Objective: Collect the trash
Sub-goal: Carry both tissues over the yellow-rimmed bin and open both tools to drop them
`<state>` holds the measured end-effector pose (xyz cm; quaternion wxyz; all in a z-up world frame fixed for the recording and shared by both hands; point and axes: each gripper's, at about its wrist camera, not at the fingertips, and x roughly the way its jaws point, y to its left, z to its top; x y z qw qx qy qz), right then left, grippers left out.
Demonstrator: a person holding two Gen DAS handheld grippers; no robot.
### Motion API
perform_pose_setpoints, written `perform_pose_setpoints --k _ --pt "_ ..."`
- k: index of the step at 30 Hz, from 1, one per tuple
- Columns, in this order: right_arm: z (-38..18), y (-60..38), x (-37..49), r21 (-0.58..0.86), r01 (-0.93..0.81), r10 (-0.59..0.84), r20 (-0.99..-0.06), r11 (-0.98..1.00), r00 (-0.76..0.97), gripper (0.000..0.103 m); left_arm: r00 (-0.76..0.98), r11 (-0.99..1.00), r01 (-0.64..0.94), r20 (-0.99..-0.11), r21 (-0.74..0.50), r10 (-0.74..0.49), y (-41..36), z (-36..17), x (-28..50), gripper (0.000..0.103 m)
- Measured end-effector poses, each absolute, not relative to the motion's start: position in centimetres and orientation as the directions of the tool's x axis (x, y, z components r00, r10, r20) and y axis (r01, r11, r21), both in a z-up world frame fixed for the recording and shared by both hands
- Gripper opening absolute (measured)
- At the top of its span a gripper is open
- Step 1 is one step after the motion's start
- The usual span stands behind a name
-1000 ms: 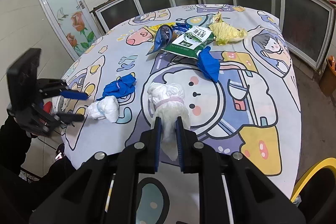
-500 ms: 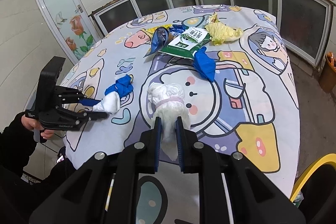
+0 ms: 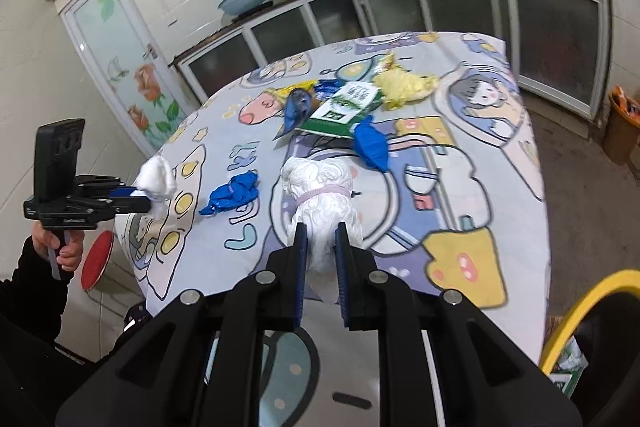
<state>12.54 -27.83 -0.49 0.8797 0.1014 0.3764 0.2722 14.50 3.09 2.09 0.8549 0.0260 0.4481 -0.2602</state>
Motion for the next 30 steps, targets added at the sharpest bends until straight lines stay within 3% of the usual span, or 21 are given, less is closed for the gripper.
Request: perform_pose_setpoints --k 10,18,30 --pt "-0.6 -36.6 8.4 0.390 -0.211 0.421 -0.601 0.896 0.679 0.014 0.370 0.740 0.635 -0.753 -0.222 -0.543 -8.1 2.1 16.7 0.027" --pt "-1.1 -45.5 4.0 0.346 0.065 0.173 -0.612 0.936 0.772 0.014 0.251 0.603 0.757 -0.739 -0.253 -0.625 -19.7 1.3 18.2 0.027" --pt "-5.4 -52.9 0.8 0.350 0.340 -0.016 -0.676 0.873 0.737 0.014 0.151 0.484 0.840 -0.752 -0.245 -0.642 -33.5 -0.3 18.5 0.027"
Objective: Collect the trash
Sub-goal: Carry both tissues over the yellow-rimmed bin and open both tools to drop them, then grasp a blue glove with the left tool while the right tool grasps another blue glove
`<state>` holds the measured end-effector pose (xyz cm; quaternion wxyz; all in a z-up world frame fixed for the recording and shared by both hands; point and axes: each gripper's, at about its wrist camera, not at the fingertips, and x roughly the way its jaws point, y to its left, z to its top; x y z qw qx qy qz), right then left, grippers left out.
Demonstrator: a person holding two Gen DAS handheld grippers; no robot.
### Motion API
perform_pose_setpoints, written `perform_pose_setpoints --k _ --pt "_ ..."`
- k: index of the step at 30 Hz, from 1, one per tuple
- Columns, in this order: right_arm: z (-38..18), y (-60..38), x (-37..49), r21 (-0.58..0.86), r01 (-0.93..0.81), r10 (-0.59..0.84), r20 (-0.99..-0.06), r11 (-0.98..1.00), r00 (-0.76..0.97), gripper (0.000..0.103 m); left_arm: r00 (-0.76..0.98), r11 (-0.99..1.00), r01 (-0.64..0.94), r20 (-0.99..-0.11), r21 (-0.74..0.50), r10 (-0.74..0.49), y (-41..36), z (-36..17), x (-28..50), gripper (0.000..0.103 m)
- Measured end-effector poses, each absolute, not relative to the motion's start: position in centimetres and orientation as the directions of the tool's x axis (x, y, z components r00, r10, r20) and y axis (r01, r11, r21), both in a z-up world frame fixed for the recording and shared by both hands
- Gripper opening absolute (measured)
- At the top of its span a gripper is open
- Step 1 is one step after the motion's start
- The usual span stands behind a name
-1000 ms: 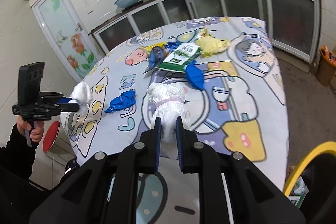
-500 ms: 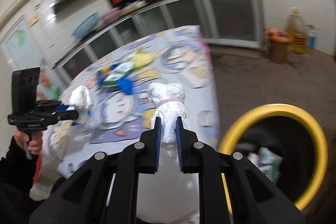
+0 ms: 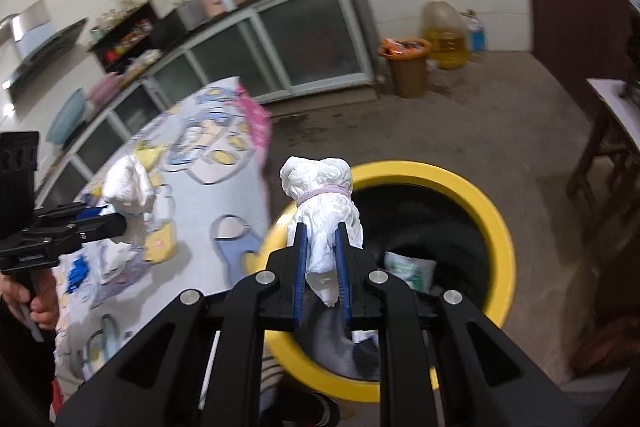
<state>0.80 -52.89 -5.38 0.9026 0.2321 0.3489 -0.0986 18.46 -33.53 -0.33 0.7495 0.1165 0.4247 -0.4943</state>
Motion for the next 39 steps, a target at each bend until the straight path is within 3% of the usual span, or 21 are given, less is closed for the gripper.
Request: perform_pose_setpoints --k 21,23,25,27,34,39 --pt "-10.4 -56.9 0.9 0.378 0.468 -0.015 -0.765 0.799 0.644 0.014 0.093 0.489 0.833 -0.806 -0.259 -0.585 -43.1 -6.6 18.0 0.027" --pt "-10.4 -57.2 0.7 0.372 0.480 -0.026 -0.769 0.794 0.639 0.019 0.093 0.491 0.829 -0.799 -0.269 -0.594 -42.8 -6.4 18.2 0.036" --pt "-10.5 -57.6 0.5 0.377 0.501 -0.032 -0.775 0.779 0.632 0.031 0.112 0.503 0.820 -0.785 -0.273 -0.609 -42.4 -6.0 18.3 0.059" --pt "-10.6 -58.2 0.3 0.386 0.524 -0.040 -0.776 0.759 0.630 0.041 0.121 0.506 0.816 -0.774 -0.279 -0.622 -41.9 -5.4 18.4 0.062" --pt "-10.5 -58.9 -0.9 0.396 0.546 -0.054 -0.772 0.738 0.634 0.041 0.148 0.527 0.798 -0.753 -0.292 -0.641 -39.2 -3.8 18.7 0.062" --pt "-9.0 -56.9 0.3 0.402 0.466 -0.013 -0.746 0.788 0.666 0.041 0.213 0.568 0.774 -0.729 -0.280 -0.650 -33.4 -1.9 19.2 0.062"
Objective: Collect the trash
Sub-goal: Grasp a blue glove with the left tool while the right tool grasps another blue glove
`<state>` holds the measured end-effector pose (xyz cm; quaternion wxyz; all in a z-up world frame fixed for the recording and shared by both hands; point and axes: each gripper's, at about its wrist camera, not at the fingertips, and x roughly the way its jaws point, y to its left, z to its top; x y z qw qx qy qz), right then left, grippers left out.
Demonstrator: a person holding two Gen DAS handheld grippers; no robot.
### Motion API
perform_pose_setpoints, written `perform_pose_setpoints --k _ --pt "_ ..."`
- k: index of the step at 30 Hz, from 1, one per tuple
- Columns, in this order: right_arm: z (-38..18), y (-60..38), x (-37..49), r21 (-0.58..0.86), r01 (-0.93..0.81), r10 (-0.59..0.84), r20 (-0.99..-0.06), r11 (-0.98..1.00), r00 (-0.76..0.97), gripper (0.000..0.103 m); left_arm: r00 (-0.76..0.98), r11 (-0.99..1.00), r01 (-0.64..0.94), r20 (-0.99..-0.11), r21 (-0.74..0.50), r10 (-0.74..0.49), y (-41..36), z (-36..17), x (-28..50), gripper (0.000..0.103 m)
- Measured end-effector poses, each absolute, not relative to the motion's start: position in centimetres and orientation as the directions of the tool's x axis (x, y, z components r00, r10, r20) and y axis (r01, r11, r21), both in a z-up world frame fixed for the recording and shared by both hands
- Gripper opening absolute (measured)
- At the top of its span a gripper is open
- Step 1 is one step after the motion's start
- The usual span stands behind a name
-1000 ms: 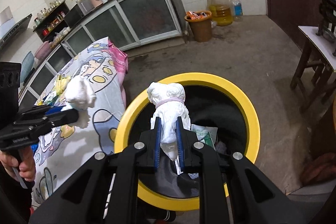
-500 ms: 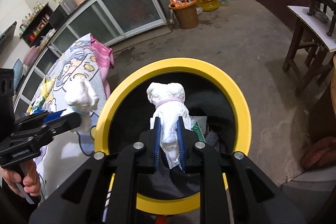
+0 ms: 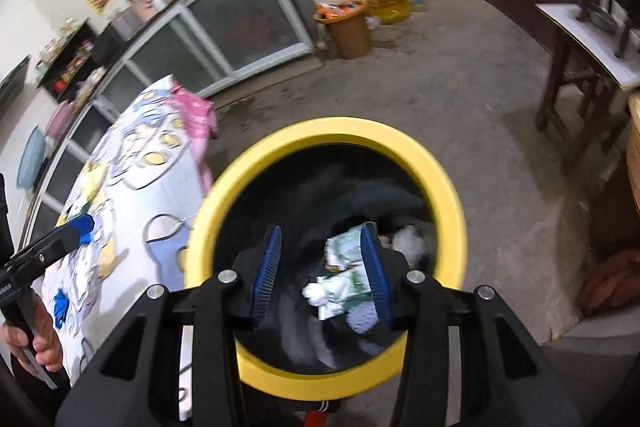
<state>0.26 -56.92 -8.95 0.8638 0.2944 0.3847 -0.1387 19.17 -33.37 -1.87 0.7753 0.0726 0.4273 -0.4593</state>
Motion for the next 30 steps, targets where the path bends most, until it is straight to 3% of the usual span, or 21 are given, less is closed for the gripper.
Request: perform_pose_setpoints --k 8,17,22,30 --pt "-4.1 -48.5 5.4 0.350 0.188 0.098 -0.657 0.918 0.747 0.041 0.425 0.703 0.690 -0.690 -0.172 -0.586 -19.4 1.5 18.6 0.062" --pt "-1.9 -36.1 11.9 0.239 -0.102 0.237 -0.650 0.966 0.722 0.040 0.621 0.891 0.449 -0.696 -0.061 -0.360 -4.2 1.2 17.1 0.062" --pt "-1.9 -30.5 14.8 0.210 -0.193 0.285 -0.661 0.958 0.695 0.040 0.641 0.921 0.386 -0.706 -0.044 -0.302 -0.2 0.0 17.3 0.062" --pt "-2.3 -22.9 19.7 0.140 -0.311 0.318 -0.690 0.940 0.650 0.040 0.611 0.923 0.379 -0.729 -0.071 -0.307 1.8 -2.2 18.5 0.062"
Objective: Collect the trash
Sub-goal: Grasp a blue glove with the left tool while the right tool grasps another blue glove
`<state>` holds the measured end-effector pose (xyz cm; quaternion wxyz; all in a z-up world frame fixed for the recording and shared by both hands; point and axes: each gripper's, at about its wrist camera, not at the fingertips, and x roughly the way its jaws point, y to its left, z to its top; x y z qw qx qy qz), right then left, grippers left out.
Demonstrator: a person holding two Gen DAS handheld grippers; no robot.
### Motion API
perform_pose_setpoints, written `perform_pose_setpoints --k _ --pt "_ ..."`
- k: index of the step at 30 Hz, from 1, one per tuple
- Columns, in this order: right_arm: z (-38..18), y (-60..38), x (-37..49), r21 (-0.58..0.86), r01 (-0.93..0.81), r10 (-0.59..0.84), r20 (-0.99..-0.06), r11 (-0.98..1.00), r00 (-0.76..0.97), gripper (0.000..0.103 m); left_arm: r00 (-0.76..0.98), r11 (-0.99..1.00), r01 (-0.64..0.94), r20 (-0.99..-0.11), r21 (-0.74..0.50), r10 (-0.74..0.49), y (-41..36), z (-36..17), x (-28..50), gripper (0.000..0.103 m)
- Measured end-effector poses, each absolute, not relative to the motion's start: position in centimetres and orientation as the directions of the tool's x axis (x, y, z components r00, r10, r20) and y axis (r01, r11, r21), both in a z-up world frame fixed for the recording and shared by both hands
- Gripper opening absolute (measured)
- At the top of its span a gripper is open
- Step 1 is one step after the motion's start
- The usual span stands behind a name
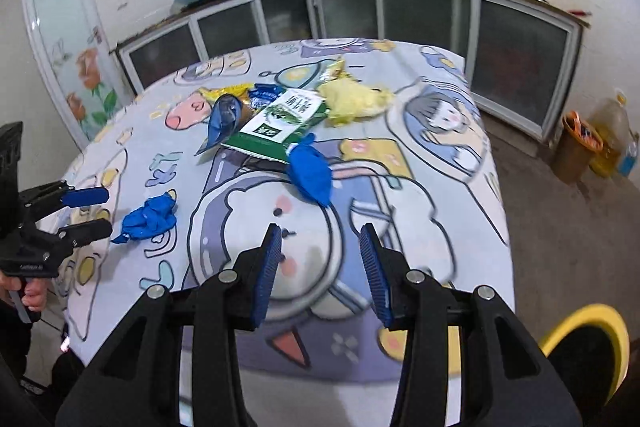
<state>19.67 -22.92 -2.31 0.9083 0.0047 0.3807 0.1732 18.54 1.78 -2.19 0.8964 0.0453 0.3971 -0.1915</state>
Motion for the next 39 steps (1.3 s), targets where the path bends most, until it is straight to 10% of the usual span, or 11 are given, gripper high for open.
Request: perform_pose_setpoints --k 29,39 --pt "-6.2 -17.1 29.1 0.095 -0.314 0.264 -0.789 0.945 0.555 0.033 0.510 0.923 0.353 -0.795 -0.153 -0.328 1.3 -7.0 23.3 0.062" --pt "-6.1 -18.7 29.5 0.180 -0.262 0.299 -0.783 0.948 0.545 0.003 0.508 0.938 0.302 -0.804 -0.170 -0.309 2.3 -7.3 24.1 0.019"
